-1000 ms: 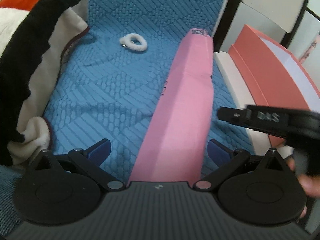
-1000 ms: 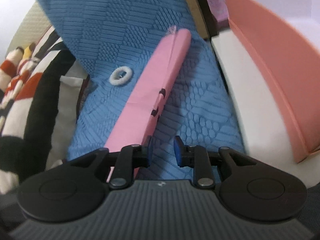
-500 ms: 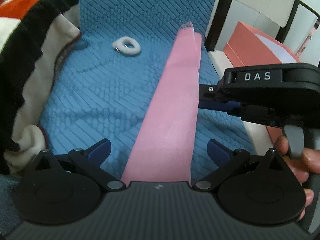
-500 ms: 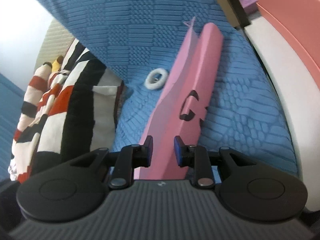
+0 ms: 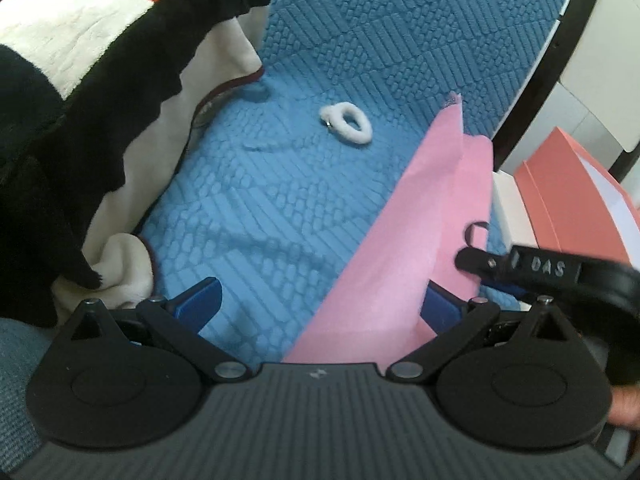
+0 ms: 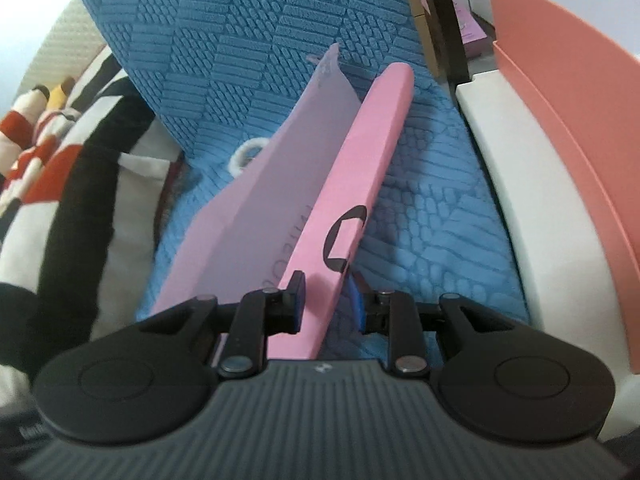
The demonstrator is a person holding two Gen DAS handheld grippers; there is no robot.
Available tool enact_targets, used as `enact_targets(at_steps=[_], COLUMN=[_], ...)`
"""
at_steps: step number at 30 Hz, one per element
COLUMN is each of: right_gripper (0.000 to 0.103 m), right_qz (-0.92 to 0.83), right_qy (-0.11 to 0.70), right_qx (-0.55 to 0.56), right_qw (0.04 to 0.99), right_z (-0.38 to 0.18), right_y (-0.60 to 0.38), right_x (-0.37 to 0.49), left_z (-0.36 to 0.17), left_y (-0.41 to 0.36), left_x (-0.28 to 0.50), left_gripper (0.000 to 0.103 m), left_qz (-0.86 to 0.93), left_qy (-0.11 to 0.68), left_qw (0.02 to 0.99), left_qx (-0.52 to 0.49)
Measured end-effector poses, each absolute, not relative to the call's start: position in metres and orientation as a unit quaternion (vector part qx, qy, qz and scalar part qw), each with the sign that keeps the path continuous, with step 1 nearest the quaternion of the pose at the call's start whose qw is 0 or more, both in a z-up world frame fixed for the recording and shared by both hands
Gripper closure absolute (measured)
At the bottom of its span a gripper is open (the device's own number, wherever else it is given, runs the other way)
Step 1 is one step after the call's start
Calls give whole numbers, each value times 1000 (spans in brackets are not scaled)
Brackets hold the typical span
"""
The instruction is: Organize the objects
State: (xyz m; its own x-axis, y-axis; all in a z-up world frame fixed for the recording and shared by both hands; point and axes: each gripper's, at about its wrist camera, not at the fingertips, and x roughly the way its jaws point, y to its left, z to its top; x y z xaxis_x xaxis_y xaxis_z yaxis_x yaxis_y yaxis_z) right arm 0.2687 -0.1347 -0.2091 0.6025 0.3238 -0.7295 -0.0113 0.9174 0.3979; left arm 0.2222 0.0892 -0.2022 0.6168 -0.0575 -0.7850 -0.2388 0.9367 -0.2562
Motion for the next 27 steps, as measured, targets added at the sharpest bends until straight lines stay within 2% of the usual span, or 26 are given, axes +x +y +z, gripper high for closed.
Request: enact_targets(at_steps=[9,14,16,22,24,27], right_gripper=[75,75,75,74,73,73], right_qz=[45,71,83,114,121,143], right_qy=[431,410,400,367,361,373], right_qx=[110,108,105,112,111,101], right_qw=[894,903,907,916,918,911], right_z=[-208,-199,-194,-178,-174,-172], right_y=[-145,-149,-147,-138,-131,-116], right_x=[259,254,251,245,246,253], left_z=[-209,-223,-231,-232,-232,-230], left_y=[82,83,85,88,91,97], left_x=[230,236,238,240,239,237], left_gripper=[0,17,34,60,65,66], left_qz=[78,95,97,80,76,73], left_qy=[431,435,444,440,439,431], left_qw=[891,889,884,885,883,884], left_qx=[-116,-103,-111,-129,-146,-169])
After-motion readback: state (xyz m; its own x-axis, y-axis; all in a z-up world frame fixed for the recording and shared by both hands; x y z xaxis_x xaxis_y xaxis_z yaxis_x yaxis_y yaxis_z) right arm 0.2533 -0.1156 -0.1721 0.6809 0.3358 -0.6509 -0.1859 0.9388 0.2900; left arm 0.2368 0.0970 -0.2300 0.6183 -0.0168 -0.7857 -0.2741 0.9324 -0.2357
